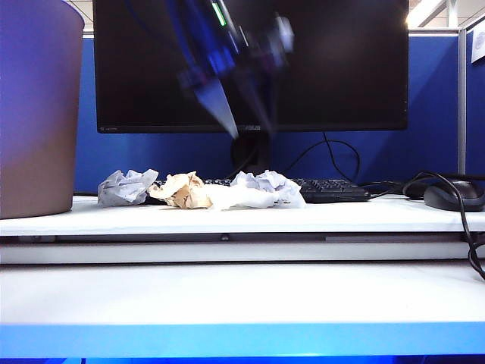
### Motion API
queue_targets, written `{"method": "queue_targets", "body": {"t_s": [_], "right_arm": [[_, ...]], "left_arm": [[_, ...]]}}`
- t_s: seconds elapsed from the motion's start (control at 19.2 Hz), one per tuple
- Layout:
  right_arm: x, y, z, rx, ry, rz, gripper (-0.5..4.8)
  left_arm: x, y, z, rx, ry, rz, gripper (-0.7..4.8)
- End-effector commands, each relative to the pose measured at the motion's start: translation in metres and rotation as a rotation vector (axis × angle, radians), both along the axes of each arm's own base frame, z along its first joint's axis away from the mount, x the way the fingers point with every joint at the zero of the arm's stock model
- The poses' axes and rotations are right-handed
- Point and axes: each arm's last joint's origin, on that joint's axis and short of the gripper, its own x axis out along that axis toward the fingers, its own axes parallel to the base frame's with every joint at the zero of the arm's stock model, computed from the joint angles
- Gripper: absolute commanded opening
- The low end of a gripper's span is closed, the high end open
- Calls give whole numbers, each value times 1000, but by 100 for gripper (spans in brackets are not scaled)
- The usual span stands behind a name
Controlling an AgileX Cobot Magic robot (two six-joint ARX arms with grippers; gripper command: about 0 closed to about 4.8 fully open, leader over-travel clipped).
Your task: Pick up all paper balls from the table and place them in the pink trash can.
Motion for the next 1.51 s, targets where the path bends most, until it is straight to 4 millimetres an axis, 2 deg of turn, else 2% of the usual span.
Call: {"method": "queue_targets", "body": {"t_s": [0.05, 0.16, 0.36, 0.47, 0.57, 0.68, 0.83, 0.88, 0.94, 0.99, 1.04, 1.2, 1.3, 1.4, 1.51], "right_arm": [[-1, 1, -1, -16, 19, 45, -5], [-1, 1, -1, -13, 18, 42, -5], [1, 1, -3, -21, 27, 30, -5], [7, 0, -10, -16, 111, 0, -5], [12, -2, -16, -5, 173, -60, -5], [17, -3, -23, 41, 268, -139, -5], [24, -6, -36, 83, 435, -230, -5], [25, -6, -40, 84, 474, -240, -5], [25, -6, -41, 83, 485, -240, -5], [25, -6, -40, 83, 482, -240, -5], [25, -6, -40, 83, 481, -240, -5], [25, -6, -40, 83, 481, -240, -5], [25, -6, -40, 83, 481, -240, -5], [25, -6, -40, 83, 474, -240, -5], [24, -6, -36, 92, 441, -235, -5]], "left_arm": [[22, -19, -24, -41, -95, 20, 412], [30, -25, -38, -41, -97, 26, 412], [37, -27, -52, -11, -114, 57, 412], [39, -26, -54, -10, -112, 61, 411], [41, -26, -57, -7, -113, 59, 392], [42, -27, -60, -6, -114, 57, 329], [44, -29, -64, -5, -113, 56, 317], [44, -29, -66, -3, -111, 56, 261], [45, -30, -68, -3, -111, 56, 235], [46, -30, -70, -4, -110, 56, 150], [46, -31, -73, -1, -108, 55, 0], [47, -32, -73, -2, -108, 56, -6], [46, -31, -65, -8, -114, 59, -6], [42, -28, -40, -33, -145, 59, -6], [31, -19, -2, -59, -200, 68, -6]]}}
